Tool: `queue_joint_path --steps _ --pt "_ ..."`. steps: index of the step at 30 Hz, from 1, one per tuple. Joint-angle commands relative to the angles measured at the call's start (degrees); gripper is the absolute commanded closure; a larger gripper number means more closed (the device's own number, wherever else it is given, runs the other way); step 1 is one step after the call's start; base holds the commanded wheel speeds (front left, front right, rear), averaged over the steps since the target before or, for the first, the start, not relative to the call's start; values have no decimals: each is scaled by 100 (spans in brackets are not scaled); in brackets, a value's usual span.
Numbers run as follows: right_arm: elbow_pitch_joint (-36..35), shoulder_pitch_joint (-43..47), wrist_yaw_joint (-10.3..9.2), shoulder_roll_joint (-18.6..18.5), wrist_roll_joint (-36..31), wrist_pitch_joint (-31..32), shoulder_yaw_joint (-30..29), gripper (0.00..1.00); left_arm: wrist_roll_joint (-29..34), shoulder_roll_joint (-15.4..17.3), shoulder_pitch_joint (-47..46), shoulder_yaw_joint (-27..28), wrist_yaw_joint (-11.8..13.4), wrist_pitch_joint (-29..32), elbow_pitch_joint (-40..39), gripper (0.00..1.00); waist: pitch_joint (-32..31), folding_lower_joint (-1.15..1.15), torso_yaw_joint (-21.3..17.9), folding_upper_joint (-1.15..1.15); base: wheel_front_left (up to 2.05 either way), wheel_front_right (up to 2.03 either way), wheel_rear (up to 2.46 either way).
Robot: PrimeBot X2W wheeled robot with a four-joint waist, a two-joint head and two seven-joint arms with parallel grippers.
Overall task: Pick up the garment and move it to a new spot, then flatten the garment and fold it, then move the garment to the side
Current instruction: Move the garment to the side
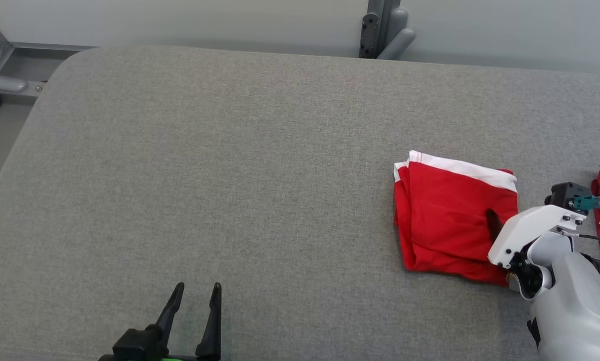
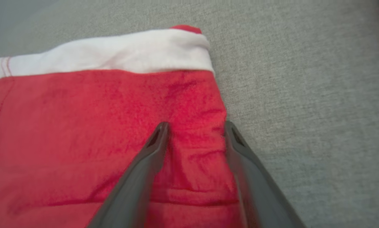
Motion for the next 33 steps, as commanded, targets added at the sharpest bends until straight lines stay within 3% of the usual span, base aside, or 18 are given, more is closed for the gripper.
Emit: queue_joint_path --steps 1,7,15,22,33 --pt "104 18 -1 33 61 -16 82 100 -5 9 -69 35 -4 -17 -10 0 -8 0 -49 0 0 0 0" --pt "-388 -142 -1 -206 416 -123 615 100 -67 8 53 52 30 -17 -21 0 -94 0 -333 0 0 0 0" --pt "-1715 24 -1 -926 732 511 1097 100 -82 9 107 10 77 -17 -64 0 -172 0 -750 0 0 0 0" --pt "-2879 115 -1 -1512 728 1676 908 100 -68 10 9 -1 53 -17 -94 0 -44 0 -964 0 0 0 0" --pt "-3933 171 -1 -1638 677 2830 372 100 -67 10 -61 72 2 -17 -108 0 194 0 -980 0 0 0 0"
